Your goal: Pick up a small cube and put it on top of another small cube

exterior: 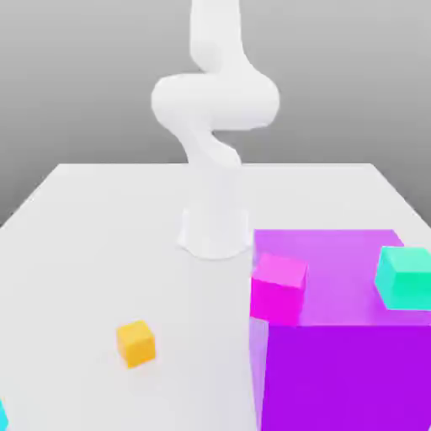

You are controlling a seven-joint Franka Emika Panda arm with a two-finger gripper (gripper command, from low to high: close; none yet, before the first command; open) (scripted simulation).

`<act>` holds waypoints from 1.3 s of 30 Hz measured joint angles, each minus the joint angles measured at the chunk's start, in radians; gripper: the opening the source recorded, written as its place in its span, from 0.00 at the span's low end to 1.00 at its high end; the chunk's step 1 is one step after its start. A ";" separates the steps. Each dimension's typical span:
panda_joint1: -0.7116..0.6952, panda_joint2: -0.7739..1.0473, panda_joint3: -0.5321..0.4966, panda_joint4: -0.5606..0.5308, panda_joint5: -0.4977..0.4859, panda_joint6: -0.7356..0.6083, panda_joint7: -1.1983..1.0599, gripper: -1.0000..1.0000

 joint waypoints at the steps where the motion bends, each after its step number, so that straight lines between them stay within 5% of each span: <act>1: -0.017 0.039 -0.001 0.008 0.004 0.007 0.033 0.50; 22: -0.276 0.804 -0.083 0.157 0.041 0.147 0.695 0.50; 36: -0.366 1.317 -0.149 0.261 0.163 0.302 0.967 0.50; 37: -0.369 1.339 -0.144 0.266 0.168 0.318 0.965 0.00; 39: -0.369 1.339 -0.144 0.266 0.168 0.319 0.965 0.00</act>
